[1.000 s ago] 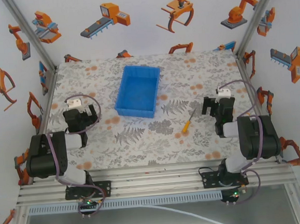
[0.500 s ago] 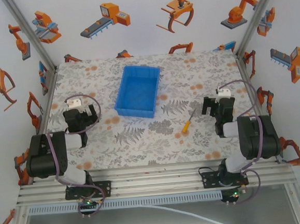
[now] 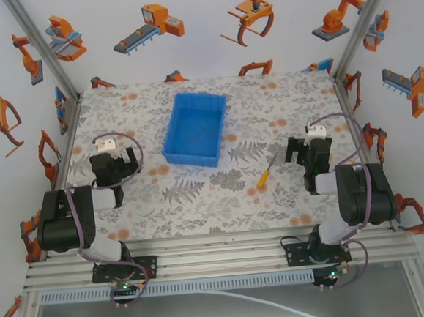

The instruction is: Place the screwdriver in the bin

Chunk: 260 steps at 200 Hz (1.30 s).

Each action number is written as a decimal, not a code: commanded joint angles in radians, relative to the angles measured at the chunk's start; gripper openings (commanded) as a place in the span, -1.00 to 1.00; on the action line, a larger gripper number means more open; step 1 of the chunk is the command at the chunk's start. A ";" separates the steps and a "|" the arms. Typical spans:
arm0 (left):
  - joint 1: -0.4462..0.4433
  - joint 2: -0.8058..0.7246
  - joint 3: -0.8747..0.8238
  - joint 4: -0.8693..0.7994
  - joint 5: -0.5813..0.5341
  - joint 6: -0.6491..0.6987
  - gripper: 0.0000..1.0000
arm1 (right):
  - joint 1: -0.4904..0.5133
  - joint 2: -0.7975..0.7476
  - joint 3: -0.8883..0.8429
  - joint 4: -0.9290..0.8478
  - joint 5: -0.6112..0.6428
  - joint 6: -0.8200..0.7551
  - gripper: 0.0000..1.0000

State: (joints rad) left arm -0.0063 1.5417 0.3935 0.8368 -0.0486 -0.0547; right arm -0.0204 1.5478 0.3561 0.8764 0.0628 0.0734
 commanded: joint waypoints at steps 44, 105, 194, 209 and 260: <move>-0.004 0.000 0.023 -0.017 0.023 0.019 0.95 | -0.008 -0.002 0.025 0.009 0.020 -0.003 0.99; -0.007 -0.046 0.074 -0.142 0.014 0.021 0.95 | -0.007 -0.055 0.056 -0.083 0.070 0.015 0.99; -0.011 -0.172 0.426 -0.880 0.006 -0.037 0.95 | 0.027 -0.332 0.416 -0.997 0.206 0.374 0.99; -0.010 -0.179 0.470 -0.953 0.004 -0.024 0.95 | 0.082 -0.356 0.440 -1.096 0.232 0.405 0.99; -0.011 -0.211 0.547 -1.070 0.079 -0.036 0.95 | 0.238 -0.341 0.565 -1.469 0.243 0.604 0.91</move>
State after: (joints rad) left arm -0.0128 1.3655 0.8951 -0.1101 -0.0257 -0.0708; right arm 0.1551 1.1946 0.8589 -0.3275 0.2893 0.5377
